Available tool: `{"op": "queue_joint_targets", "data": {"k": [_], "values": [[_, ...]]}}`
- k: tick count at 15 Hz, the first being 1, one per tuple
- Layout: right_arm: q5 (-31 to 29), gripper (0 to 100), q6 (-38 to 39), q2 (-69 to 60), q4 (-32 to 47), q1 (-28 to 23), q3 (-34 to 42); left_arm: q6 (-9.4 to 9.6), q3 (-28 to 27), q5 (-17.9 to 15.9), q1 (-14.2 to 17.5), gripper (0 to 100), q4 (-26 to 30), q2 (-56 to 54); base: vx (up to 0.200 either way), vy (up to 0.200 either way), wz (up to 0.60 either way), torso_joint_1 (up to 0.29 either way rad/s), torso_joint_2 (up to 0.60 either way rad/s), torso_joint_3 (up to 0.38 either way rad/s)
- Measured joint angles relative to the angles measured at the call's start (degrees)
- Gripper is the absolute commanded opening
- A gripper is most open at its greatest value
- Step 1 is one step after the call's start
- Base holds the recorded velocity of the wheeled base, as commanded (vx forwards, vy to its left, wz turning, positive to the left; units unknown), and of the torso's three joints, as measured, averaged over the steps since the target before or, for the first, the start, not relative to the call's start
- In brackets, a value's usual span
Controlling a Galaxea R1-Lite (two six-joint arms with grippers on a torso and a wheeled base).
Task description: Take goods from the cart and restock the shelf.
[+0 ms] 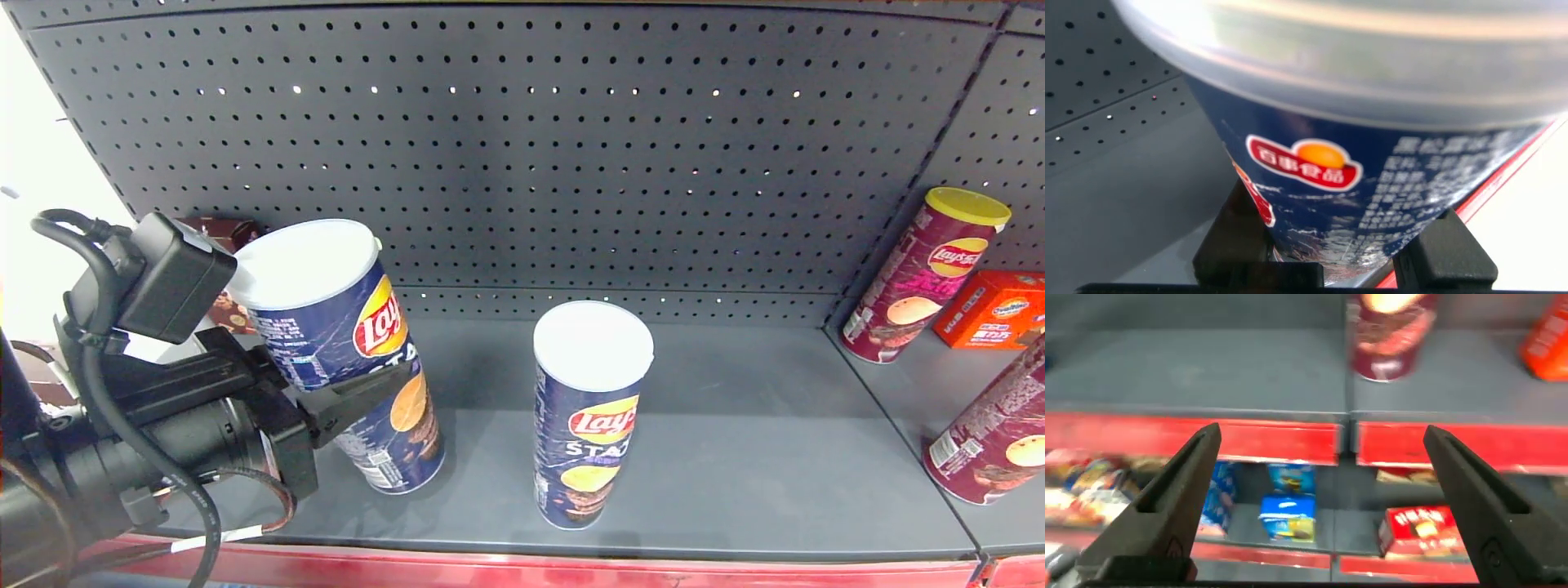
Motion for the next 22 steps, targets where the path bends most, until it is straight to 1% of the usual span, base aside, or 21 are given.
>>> {"op": "queue_joint_targets", "data": {"k": [2,4,5,13,14,15,16,22], "values": [[0.3,100,2.3,0.9,-1.5,-1.5,0.4,0.0,0.1,0.0,0.1,0,0.0,0.0,0.0,0.0,0.0,0.0,0.0,0.0],[5.2,100,2.4,1.3,-1.7,-1.9,0.6,-0.02,0.1,0.0,0.4,0,0.1,-0.1,0.0,0.0,0.0,0.0,0.0,0.0],[5.7,100,2.3,1.4,-1.7,-2.0,0.6,-0.06,0.1,0.0,0.5,0,0.1,-0.2,0.0,0.0,0.0,0.0,0.0,0.0],[5.5,100,2.1,1.7,-1.6,-2.2,0.7,-0.06,0.3,0.0,0.3,0,0.0,-0.6,0.0,0.0,0.0,0.0,0.0,0.0],[5.9,100,0.2,1.8,-1.3,-2.8,0.7,-0.09,0.0,0.0,0.3,0,0.0,-0.6,0.0,0.0,0.0,0.0,0.0,0.0],[8.6,100,-3.6,1.8,0.6,-3.2,0.7,-0.09,-0.1,0.0,0.2,0,0.0,-0.6,0.0,0.0,0.0,0.0,0.0,0.0],[10.5,100,-4.9,1.8,1.7,-3.1,0.7,-0.09,0.0,0.0,0.2,0,0.0,-0.6,0.0,0.0,0.0,0.0,0.0,0.0],[10.3,100,-4.0,1.8,1.6,-2.0,0.7,-0.09,-0.1,-0.1,-0.1,0,0.0,-0.7,0.0,0.0,0.0,0.0,0.0,0.0]]}}
